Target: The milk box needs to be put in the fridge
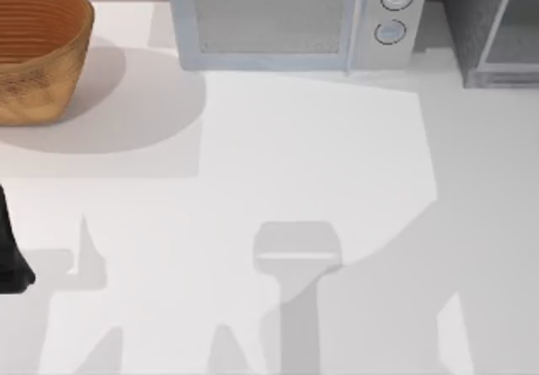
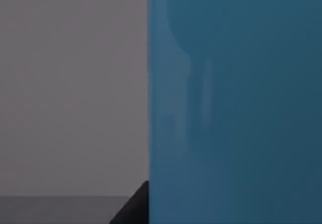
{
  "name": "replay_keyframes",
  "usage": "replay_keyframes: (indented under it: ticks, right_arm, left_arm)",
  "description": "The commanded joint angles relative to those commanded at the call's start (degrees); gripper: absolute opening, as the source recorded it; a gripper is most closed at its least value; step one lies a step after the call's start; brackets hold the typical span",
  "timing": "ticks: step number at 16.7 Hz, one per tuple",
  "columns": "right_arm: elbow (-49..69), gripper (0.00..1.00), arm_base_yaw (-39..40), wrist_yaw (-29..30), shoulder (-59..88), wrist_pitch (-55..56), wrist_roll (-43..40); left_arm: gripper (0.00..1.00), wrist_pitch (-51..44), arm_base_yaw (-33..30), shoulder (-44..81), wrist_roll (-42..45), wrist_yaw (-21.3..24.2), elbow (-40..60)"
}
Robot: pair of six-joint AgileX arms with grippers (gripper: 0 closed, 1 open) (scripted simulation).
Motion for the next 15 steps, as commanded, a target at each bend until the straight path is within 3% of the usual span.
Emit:
replay_keyframes:
  ticks: [13,15]
  right_arm:
    - [0.0,0.98,0.0,0.0,0.0,0.0,0.0]
    - [0.0,1.0,0.0,0.0,0.0,0.0,0.0]
  left_arm:
    - [1.0,0.0,0.0,0.0,0.0,0.0,0.0]
    - [1.0,0.0,0.0,0.0,0.0,0.0,0.0]
